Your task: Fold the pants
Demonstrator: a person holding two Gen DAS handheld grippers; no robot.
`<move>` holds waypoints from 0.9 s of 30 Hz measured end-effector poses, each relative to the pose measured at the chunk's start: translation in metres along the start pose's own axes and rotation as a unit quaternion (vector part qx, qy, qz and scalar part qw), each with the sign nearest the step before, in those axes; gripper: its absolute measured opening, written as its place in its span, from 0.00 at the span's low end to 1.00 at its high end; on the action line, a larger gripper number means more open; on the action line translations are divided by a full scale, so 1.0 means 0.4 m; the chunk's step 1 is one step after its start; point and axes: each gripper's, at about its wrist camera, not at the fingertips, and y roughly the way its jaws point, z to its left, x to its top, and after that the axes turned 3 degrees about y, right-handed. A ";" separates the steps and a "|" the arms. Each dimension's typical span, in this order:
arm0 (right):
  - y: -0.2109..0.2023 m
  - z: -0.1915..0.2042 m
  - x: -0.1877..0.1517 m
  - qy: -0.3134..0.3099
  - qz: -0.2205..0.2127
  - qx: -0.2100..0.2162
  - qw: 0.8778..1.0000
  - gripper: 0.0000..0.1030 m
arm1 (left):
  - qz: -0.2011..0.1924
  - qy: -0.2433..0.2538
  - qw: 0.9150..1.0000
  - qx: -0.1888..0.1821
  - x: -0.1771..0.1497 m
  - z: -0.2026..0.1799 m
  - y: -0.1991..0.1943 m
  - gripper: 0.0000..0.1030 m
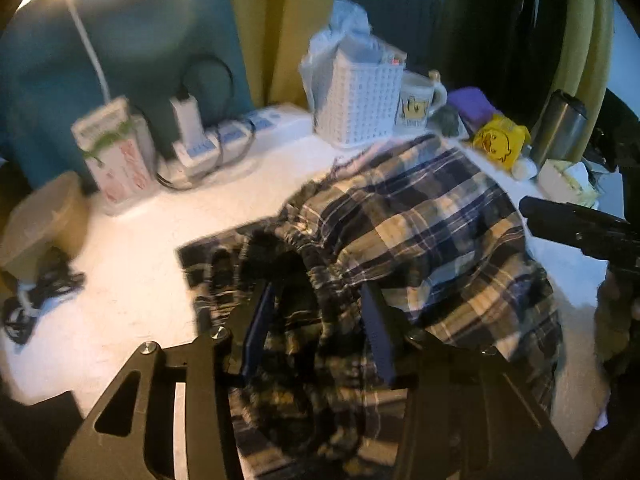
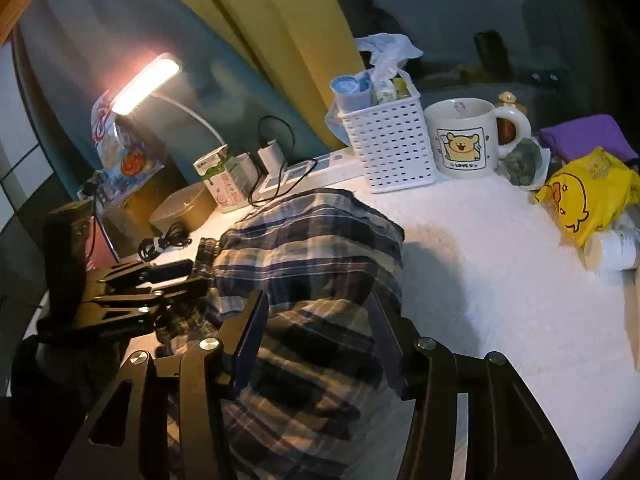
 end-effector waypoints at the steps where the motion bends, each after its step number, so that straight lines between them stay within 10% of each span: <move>1: 0.001 -0.005 0.001 0.002 -0.001 0.001 1.000 0.52 | 0.005 -0.006 1.000 -0.011 0.001 0.006 0.012 0.43; 2: 0.002 -0.011 0.003 0.004 -0.002 0.001 1.000 0.52 | 0.006 -0.007 1.000 -0.018 0.001 0.007 0.017 0.40; 3: 0.003 -0.015 0.004 0.005 -0.003 0.001 1.000 0.52 | 0.004 -0.004 1.000 -0.024 -0.001 0.007 0.018 0.06; 4: 0.004 -0.018 0.006 0.006 -0.003 0.000 1.000 0.52 | 0.014 -0.002 1.000 -0.024 -0.002 0.007 0.024 0.04; 18: 0.177 0.100 0.008 -0.164 0.047 -0.077 0.982 0.41 | 0.025 -0.044 0.998 0.020 -0.033 0.137 0.024 0.06; 27: 0.218 0.040 -0.019 -0.150 0.090 -0.097 0.980 0.41 | 0.019 -0.070 0.997 0.015 -0.048 0.164 -0.003 0.20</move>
